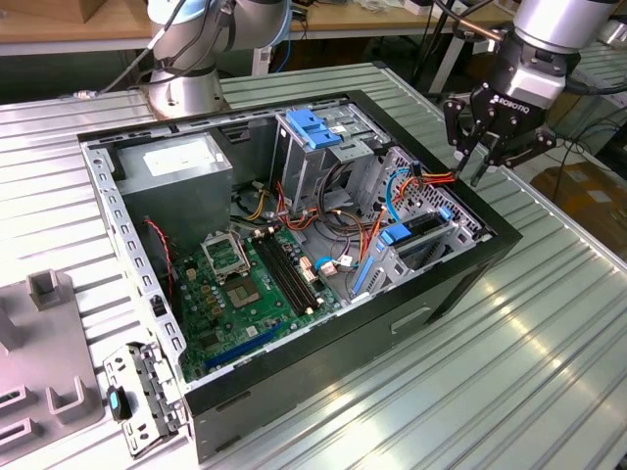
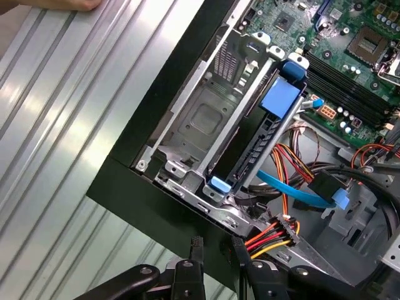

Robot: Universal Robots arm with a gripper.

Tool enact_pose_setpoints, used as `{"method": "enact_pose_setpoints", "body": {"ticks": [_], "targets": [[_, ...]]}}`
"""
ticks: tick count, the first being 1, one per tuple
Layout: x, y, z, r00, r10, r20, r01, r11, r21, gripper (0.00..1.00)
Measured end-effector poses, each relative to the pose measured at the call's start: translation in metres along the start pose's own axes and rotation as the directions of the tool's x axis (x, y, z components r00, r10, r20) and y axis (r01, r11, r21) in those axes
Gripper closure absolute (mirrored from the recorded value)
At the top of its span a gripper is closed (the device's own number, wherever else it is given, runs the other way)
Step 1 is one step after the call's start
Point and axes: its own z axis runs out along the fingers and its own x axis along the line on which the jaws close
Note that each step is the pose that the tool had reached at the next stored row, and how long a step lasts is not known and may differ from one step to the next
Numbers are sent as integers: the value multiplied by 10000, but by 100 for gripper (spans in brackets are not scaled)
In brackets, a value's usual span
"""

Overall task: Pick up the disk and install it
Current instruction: 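Insert the first disk wire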

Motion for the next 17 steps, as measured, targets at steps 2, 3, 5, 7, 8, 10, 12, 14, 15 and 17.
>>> {"method": "enact_pose_setpoints", "body": {"ticks": [2,3,5,7,8,10,12,14,15,17], "targets": [[0,-1,11,9990,-446,21,446,9990,44,69],[0,-1,19,9978,-660,33,660,9978,67,69],[-2,0,29,9958,-908,66,907,9958,110,69],[-12,12,37,9944,-1046,146,1043,9944,184,69],[-16,20,37,9942,-1062,176,1058,9942,210,69],[-18,22,37,9927,-1186,222,1181,9927,256,69],[-18,22,39,9883,-1510,232,1503,9882,288,69],[-18,22,43,9797,-1991,232,1983,9796,324,69],[-18,22,43,9749,-2213,230,2205,9748,340,69],[-18,22,48,9591,-2821,227,2811,9589,387,69]]}}
